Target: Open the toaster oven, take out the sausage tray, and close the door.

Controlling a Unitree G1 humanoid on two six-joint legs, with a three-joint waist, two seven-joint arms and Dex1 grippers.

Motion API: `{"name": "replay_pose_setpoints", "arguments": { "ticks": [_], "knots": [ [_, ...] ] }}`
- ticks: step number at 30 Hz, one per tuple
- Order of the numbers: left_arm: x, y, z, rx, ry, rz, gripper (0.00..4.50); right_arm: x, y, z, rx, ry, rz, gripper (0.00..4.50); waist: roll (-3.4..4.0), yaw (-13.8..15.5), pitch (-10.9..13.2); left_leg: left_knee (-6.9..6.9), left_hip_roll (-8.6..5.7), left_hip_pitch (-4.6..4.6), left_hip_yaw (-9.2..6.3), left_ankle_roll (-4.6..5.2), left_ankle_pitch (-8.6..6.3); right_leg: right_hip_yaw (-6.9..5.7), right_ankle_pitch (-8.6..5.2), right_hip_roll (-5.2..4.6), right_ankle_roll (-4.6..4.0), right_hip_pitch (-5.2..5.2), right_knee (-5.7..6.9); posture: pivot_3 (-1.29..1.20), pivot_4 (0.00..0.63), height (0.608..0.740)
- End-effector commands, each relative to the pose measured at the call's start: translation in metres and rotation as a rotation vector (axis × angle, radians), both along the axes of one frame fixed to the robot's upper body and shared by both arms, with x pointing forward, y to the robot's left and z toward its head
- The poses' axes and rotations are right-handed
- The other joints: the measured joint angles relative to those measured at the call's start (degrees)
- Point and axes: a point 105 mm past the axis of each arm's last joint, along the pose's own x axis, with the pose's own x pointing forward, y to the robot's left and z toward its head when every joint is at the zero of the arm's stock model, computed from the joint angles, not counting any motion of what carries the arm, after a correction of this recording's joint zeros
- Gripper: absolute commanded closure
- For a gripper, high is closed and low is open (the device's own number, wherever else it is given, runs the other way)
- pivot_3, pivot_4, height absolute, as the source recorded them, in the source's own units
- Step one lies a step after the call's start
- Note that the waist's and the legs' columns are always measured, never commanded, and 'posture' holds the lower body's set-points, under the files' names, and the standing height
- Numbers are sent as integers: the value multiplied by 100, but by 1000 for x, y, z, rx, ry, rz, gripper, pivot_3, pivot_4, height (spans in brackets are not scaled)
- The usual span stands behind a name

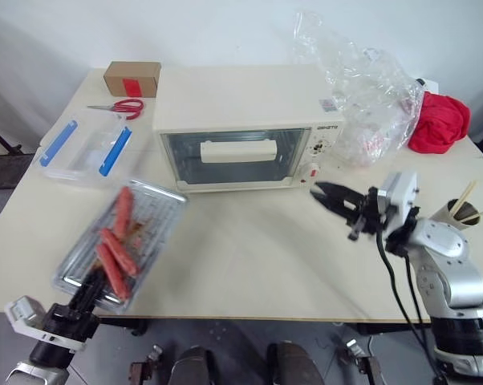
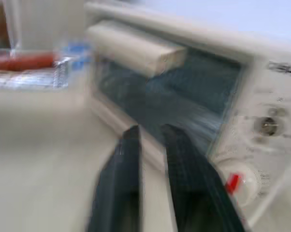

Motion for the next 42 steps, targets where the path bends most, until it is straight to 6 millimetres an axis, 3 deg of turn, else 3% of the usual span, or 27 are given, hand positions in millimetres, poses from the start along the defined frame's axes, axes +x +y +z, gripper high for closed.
{"name": "replay_pose_setpoints", "arguments": {
  "ticks": [1, 4, 8, 9, 13, 18, 23, 30, 36, 42],
  "knots": [
    [-7, -21, 1, 8, 15, -226, 4500, -37, 2, -5, -96, 39, 151, 2559, 9, 11, 3, -4, 0, 1, 1, -1, 1, 2, 0, -2, 0, 0, -3, 0, 150, 740],
    [-3, -27, 3, 32, 35, -359, 4500, -67, -3, -4, -46, 5, 257, 1576, 6, 10, 2, -13, -1, 2, -6, -1, 2, 0, -2, -4, -4, 5, -14, 0, 150, 740],
    [13, -38, 7, 32, 27, -509, 4500, -76, -16, -6, -37, 128, 270, 121, 11, -11, 4, -25, 3, 22, 2, 0, 4, 2, 3, -9, -11, 20, -21, 0, 150, 740],
    [20, -42, 8, 31, 26, -545, 4500, -78, -19, -5, -41, 130, 261, 48, 13, -1, 5, -28, 14, 26, 2, -1, 5, 2, 4, -10, -13, 22, -22, 0, 150, 740],
    [44, -57, 11, 19, 22, -654, 4500, -80, -24, -3, -52, 97, 213, 48, 14, 24, 5, -59, 24, 93, -3, -6, 4, 2, -2, -10, -26, 94, -53, 0, 150, 740],
    [66, -77, 13, 8, 32, -751, 4500, -88, -27, -5, -51, 110, 170, 48, 17, 23, 3, -68, 19, 87, 0, -9, 3, 3, -3, -6, -26, 89, -62, 0, 150, 740],
    [68, -93, 13, 46, 70, -869, 4500, -96, -31, -5, -51, 129, 141, 48, 17, 23, 3, -66, 4, 88, 1, -9, 3, 2, -2, -6, -23, 88, -59, 0, 150, 740],
    [88, -107, 1, 255, 154, -916, 4500, -112, -38, -13, -49, 190, 101, 48, 20, 188, 3, -59, -11, 91, 1, -5, 6, 6, 6, -10, -9, 93, -57, 0, 150, 740],
    [97, -126, 0, 284, 145, -980, 4500, -113, -46, -19, -58, 220, 57, 48, 28, 309, -2, -59, -27, 94, -1, 4, 13, 6, 10, -16, -2, 98, -57, 0, 150, 740],
    [106, -138, -15, 332, 195, -993, 4500, -109, -43, -17, -57, 219, 61, 48, 54, 379, -17, -60, -58, 94, -9, 25, 22, 0, 19, -58, 15, 112, -62, 0, 150, 740]
  ]
}}
